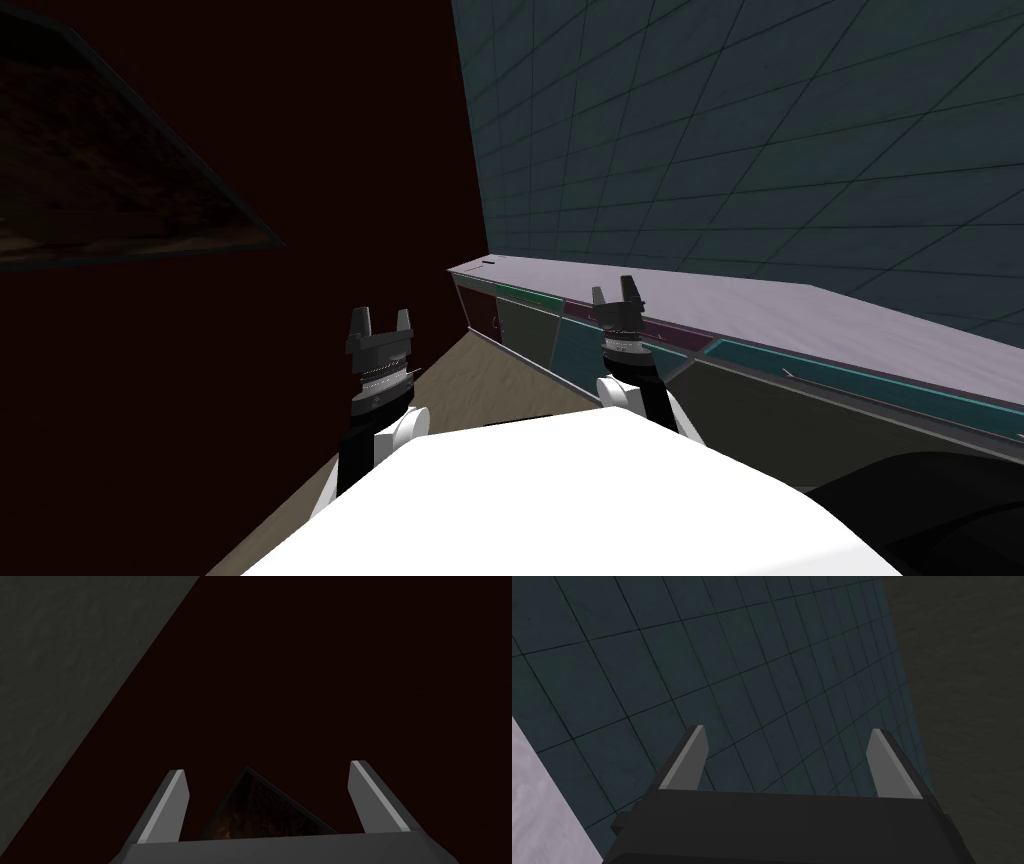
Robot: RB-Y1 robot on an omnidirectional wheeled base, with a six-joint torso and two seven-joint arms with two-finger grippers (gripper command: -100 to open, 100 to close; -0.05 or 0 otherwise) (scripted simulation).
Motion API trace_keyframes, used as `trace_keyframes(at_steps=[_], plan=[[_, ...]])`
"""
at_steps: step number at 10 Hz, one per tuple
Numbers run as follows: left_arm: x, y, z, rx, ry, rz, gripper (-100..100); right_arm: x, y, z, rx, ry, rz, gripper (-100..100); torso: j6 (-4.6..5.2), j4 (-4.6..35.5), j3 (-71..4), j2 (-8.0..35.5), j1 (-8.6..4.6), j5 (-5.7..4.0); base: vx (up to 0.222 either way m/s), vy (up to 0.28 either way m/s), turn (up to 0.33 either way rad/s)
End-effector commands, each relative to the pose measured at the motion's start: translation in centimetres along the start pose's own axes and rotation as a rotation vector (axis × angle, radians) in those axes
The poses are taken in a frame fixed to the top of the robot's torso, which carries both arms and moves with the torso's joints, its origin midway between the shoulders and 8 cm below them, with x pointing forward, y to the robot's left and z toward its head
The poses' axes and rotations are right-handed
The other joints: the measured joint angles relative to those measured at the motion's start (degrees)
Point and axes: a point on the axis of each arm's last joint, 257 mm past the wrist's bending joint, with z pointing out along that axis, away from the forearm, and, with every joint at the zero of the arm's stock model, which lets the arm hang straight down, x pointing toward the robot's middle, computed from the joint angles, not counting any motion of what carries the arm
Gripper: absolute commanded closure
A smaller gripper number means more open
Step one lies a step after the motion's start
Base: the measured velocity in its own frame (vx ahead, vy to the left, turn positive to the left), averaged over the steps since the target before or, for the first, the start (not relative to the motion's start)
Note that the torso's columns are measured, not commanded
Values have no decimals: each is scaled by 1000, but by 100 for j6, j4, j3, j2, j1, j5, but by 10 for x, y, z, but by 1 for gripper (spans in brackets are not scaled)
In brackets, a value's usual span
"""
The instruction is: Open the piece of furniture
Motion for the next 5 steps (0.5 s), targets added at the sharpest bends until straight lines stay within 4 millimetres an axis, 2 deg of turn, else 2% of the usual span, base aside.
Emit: trace_keyframes(at_steps=[1, 5], plan=[[0, 0, 0, 0, 0, 0, 0, 0, 0, 0, 0, 0, 0, 0, 0, 235, -467, 232, 0, 0, 0, 0, 0], [0, 0, 0, 0, 0, 0, 0, 0, 0, 0, 0, 0, 0, 0, 0, 1846, -3692, 1845, 0, 0, 0, 0, 0]])
